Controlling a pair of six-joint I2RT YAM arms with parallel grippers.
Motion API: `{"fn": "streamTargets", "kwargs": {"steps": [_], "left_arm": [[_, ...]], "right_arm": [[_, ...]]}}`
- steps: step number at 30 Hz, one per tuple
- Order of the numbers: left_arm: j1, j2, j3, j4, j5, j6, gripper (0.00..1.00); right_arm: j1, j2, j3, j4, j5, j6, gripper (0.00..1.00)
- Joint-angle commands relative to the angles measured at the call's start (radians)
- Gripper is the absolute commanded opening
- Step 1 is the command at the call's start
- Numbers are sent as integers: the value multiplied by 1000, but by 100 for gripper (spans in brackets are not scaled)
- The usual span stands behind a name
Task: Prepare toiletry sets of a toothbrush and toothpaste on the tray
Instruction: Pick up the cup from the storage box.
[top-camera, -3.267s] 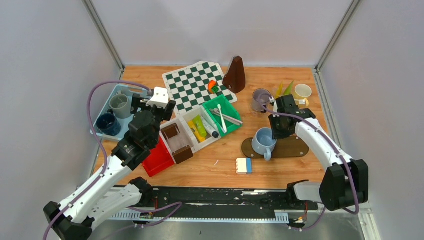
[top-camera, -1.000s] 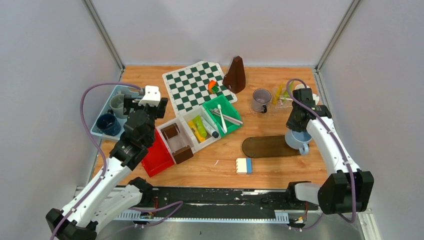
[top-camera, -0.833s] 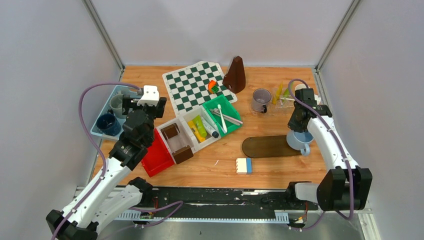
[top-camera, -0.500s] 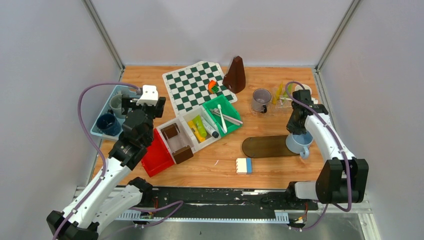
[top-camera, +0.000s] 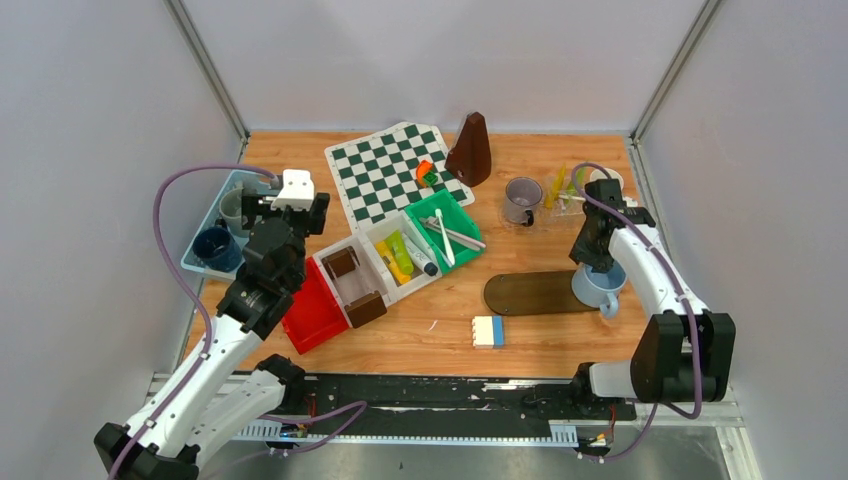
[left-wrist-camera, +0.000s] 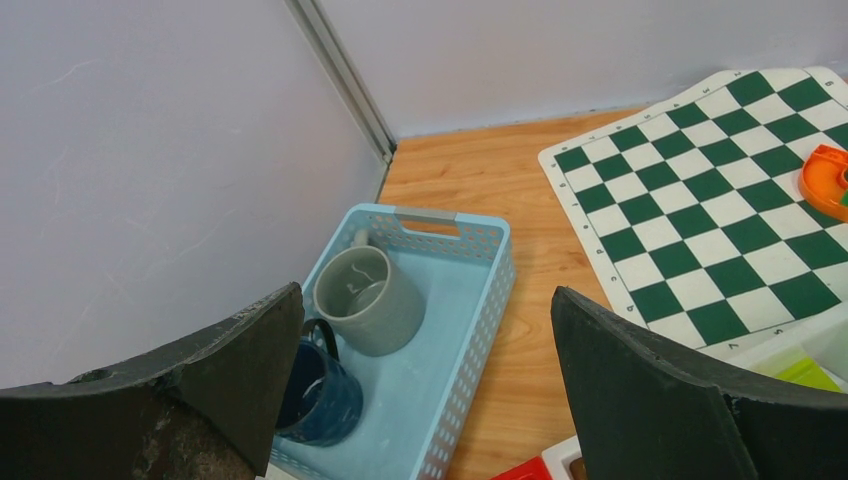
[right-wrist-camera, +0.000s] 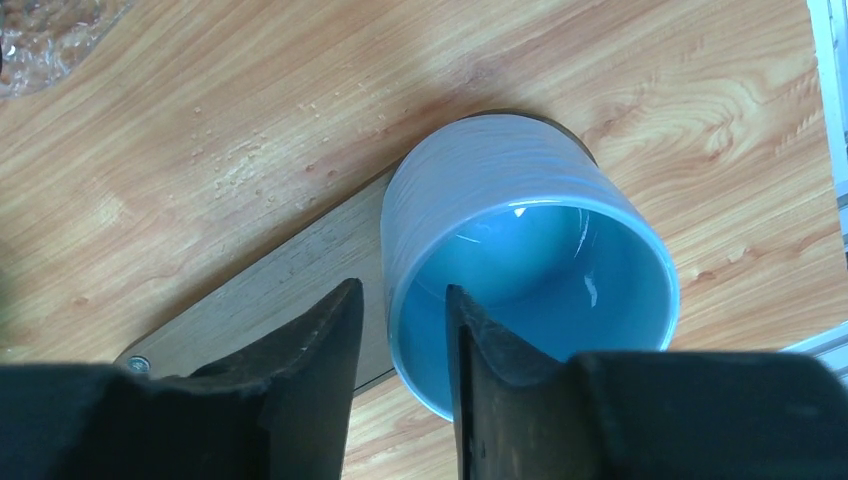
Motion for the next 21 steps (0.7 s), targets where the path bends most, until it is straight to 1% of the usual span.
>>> {"fn": "streamTargets", "kwargs": {"steps": [1,6,7,12,14,18,19,21], "left_arm": [[14,-14,7,26,14,-27,100],[21,-13,9,23,20,-32,100],[23,-12,9,22,21,-33,100],[34,-14,12,22,30,-41,100],[38,-15,12,22,32,-42,100],[45,-16,11,22,33,-47,100],[47,-13,11,22,33,-47,100],[47,-6,17,9,35,-49,100]], "right_arm": [[-5,-10,67,-6,7,20,43],[-5,-62,133,-34,-28,-22,66],[-5,-74,143,-39,-39,-32,69],[-6,-148,154,-55,-123,-51,80],[-5,-176,163,-53,-133,-35,84],[-5,-234,218,-57,-123,-1,98],[-5,-260,223,-52,-113,15,100],[-6,-323,204,-22,-126,39,100]]}}
